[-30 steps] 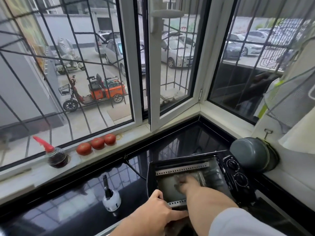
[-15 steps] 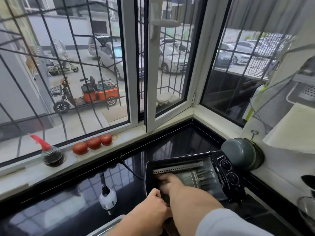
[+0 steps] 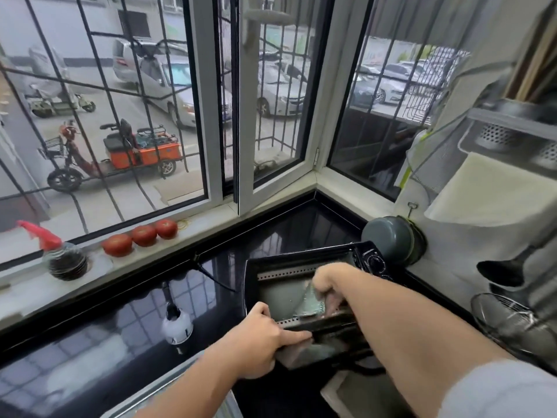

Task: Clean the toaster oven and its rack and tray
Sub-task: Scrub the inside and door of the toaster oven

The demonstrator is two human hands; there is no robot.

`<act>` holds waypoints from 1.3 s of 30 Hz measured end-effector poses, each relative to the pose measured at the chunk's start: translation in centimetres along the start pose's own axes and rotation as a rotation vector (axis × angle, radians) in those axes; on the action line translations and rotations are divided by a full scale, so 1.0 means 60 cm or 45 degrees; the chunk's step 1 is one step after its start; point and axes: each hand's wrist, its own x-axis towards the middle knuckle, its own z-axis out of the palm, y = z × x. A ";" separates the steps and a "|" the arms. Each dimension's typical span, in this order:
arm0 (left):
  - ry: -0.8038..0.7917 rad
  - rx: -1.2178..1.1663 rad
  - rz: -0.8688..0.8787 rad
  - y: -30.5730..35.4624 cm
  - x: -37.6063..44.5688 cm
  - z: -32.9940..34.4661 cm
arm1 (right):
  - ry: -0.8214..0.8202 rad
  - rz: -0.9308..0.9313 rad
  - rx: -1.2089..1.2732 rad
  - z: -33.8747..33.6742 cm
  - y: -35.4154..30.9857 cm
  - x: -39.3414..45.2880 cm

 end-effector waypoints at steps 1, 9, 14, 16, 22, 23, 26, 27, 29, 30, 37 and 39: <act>-0.011 -0.032 0.012 -0.005 -0.006 -0.005 | 0.057 -0.137 -0.082 -0.011 -0.002 -0.035; -0.129 -0.243 0.100 -0.075 -0.047 -0.034 | 0.339 -0.733 -0.937 -0.045 0.072 -0.105; 0.155 -0.284 0.082 -0.118 -0.053 -0.010 | 0.196 -0.992 -1.459 -0.050 0.092 -0.097; 0.365 -0.368 -0.165 -0.127 -0.062 0.024 | 0.203 -1.011 -1.521 -0.053 0.089 -0.082; 0.620 -0.910 -0.524 -0.096 -0.040 0.026 | 0.178 -1.113 -1.683 -0.042 0.062 -0.056; 0.634 -0.964 -0.579 -0.085 -0.041 0.023 | 0.146 -1.278 -1.555 -0.048 0.065 -0.060; 0.947 -1.276 -0.879 -0.031 -0.034 0.036 | -0.015 -1.511 -0.930 -0.069 0.085 -0.083; 1.090 -1.366 -0.988 -0.009 -0.025 0.038 | -0.069 -1.511 -0.809 -0.071 0.089 -0.088; 1.313 -1.462 -1.132 0.012 -0.005 0.050 | 0.003 -1.483 -0.857 -0.067 0.096 -0.087; 1.366 -1.503 -1.147 0.010 0.003 0.055 | 0.035 -1.436 -0.904 -0.068 0.096 -0.087; 1.443 -1.535 -1.108 -0.062 0.019 0.054 | -0.005 -1.296 -0.782 -0.054 0.071 -0.108; 1.479 -1.550 -1.180 -0.081 0.026 0.048 | 0.053 -1.240 -0.840 -0.025 0.061 -0.093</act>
